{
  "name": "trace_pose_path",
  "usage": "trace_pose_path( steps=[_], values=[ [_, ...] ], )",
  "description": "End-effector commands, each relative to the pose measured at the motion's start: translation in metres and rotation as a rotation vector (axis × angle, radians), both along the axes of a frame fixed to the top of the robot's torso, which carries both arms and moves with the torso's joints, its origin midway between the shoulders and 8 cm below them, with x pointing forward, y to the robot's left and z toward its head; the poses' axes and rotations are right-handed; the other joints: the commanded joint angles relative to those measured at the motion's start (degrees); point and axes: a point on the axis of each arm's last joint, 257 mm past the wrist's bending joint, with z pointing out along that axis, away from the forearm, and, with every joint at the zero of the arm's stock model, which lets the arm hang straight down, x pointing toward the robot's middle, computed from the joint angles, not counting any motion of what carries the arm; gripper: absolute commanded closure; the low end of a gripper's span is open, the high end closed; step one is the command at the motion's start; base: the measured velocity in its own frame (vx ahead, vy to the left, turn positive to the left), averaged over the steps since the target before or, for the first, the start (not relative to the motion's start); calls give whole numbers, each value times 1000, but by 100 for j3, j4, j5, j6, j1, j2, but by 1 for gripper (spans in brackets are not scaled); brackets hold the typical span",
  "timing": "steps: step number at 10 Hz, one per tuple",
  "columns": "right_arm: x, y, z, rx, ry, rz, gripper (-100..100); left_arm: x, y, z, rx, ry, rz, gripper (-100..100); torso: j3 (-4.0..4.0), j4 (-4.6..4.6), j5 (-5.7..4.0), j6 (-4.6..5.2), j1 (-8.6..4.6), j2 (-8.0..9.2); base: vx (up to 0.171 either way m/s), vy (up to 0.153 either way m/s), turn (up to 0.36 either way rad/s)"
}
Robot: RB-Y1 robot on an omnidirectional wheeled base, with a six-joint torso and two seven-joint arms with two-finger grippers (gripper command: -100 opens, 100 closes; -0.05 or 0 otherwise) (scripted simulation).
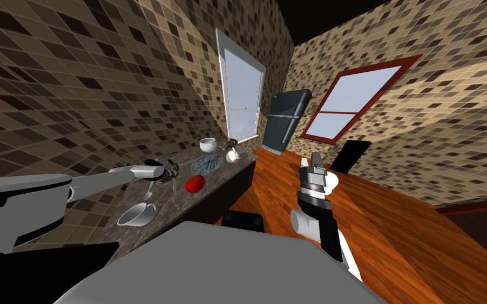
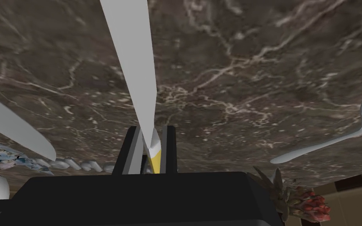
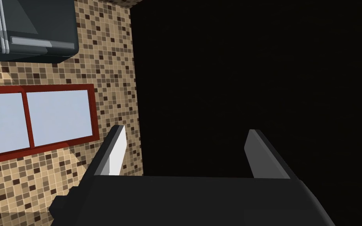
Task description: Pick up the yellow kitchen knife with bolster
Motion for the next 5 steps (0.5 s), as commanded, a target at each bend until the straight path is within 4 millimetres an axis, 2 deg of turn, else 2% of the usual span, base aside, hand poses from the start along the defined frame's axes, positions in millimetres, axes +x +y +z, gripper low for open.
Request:
trace_pose_path(
  steps=[1,2,3,4,5],
  values=[
    [0,0,0,0,0,0,0,0,0,0,0,0,0,100,0,0,0,0,0,0,0,0,0],
    [0,0,0,0,0,0,0,0,0,0,0,1,0,100,0,0,1,0,0,-1,0,0,0],
    [0,0,0,0,0,0,0,0,0,0,1,1,-1,0,-1,0,1,0,0,-2,0,0,0],
    [0,0,0,0,0,0,0,0,3,8,1,2,-4,100,-1,0,1,0,0,-2,-6,-16,9],
    [0,0,0,0,0,0,0,-1,5,14,1,2,-4,100,1,2,-3,-1,-6,0,-13,-40,10]
  ],
)
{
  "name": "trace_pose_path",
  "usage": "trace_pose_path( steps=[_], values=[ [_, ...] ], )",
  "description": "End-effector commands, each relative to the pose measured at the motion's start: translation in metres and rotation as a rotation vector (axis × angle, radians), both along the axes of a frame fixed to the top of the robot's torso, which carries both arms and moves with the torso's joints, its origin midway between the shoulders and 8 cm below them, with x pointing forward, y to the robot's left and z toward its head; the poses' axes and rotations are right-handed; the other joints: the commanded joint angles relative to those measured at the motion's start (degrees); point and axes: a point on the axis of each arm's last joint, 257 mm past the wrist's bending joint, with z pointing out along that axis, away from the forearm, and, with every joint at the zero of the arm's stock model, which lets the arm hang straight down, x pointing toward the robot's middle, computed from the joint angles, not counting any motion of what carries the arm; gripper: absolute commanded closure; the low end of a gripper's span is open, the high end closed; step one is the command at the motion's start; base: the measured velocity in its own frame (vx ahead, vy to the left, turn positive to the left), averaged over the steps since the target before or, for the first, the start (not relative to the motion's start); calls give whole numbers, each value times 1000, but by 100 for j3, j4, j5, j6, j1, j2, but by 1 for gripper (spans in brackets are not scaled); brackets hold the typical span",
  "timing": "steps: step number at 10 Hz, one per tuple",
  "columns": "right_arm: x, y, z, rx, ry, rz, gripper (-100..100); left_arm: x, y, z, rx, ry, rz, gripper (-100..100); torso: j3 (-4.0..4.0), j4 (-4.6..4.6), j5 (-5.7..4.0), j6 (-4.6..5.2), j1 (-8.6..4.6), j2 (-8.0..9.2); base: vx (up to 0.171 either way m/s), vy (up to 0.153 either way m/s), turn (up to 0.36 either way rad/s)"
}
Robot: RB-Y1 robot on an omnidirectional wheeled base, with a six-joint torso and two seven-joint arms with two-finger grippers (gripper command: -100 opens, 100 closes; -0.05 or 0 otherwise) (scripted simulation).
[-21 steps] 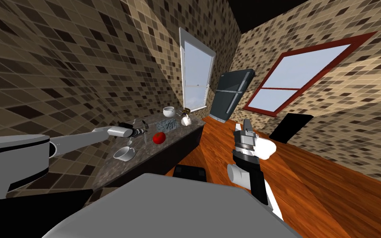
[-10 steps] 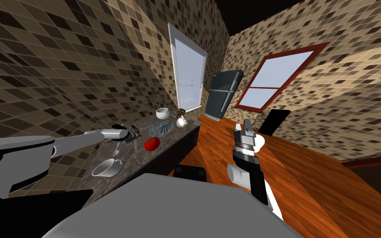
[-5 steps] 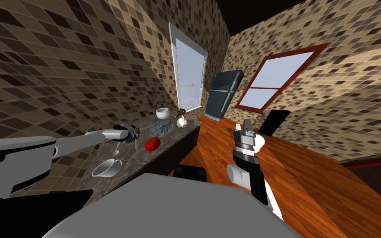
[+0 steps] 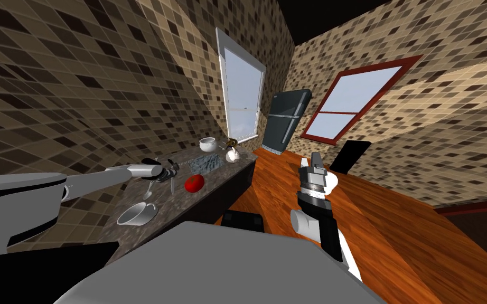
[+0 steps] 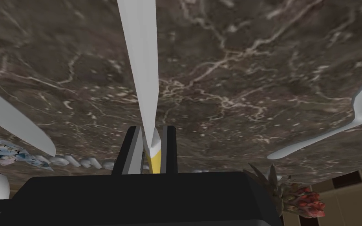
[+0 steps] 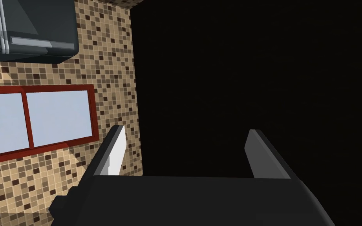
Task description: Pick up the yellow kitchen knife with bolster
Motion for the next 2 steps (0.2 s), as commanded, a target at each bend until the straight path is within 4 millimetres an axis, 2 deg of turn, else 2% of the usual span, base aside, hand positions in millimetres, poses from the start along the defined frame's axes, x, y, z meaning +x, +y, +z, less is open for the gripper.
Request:
trace_pose_path(
  steps=[1,2],
  values=[
    [0,0,0,0,0,0,0,0,0,0,0,0,0,100,0,0,0,0,0,0,-6,-19,7],
    [0,0,0,0,0,0,0,0,0,1,1,1,-2,0,-1,-1,2,1,4,-1,0,0,0]
  ],
)
